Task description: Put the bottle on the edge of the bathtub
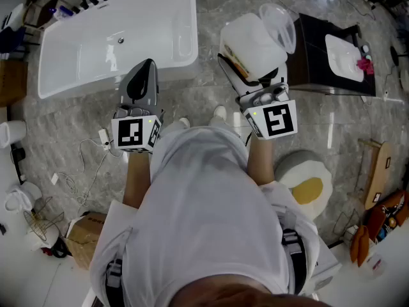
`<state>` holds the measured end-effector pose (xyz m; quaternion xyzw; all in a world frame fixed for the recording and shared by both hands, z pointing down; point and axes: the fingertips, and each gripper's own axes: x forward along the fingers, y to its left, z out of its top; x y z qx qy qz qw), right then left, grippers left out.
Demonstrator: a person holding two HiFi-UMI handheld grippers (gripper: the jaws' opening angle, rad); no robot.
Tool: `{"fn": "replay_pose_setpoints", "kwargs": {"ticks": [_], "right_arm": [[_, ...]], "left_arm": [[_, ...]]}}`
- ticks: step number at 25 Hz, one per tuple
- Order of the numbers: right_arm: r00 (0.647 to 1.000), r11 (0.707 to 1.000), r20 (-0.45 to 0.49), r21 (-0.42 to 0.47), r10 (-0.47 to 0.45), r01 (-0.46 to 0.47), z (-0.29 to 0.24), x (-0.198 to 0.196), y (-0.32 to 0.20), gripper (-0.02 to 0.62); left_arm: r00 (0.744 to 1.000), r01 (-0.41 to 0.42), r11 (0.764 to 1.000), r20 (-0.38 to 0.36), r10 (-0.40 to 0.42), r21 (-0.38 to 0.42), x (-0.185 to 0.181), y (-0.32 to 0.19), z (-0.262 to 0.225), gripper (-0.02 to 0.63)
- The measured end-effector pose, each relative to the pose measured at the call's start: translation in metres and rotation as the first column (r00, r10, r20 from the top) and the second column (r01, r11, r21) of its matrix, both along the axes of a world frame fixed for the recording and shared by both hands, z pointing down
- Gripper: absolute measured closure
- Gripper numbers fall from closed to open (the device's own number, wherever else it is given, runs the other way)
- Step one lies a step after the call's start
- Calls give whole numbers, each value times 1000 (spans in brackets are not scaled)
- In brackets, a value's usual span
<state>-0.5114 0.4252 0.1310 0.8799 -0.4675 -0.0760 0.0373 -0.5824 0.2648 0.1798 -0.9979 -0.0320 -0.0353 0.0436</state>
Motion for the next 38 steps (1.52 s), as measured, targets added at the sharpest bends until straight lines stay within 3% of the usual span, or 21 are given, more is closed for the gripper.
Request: {"fn": "replay_pose_setpoints", "kwargs": {"ticks": [10, 18, 28, 38], "right_arm": [[999, 998, 41, 55, -17, 15, 3, 11, 3, 242], [998, 1000, 66, 0, -8, 8, 32, 35, 41, 244], [993, 999, 107, 26, -45, 43, 50, 113, 105, 245], [985, 994, 140, 37, -106, 101, 62, 216, 90, 244]], "left_arm": [[1000, -13, 1000, 3, 13, 15, 13, -1, 2, 609], [998, -55, 998, 14, 54, 13, 45, 24, 21, 609], [998, 21, 1000, 67, -22, 15, 107, 64, 46, 609], [995, 78, 997, 69, -77, -6, 200, 50, 67, 609]]}}
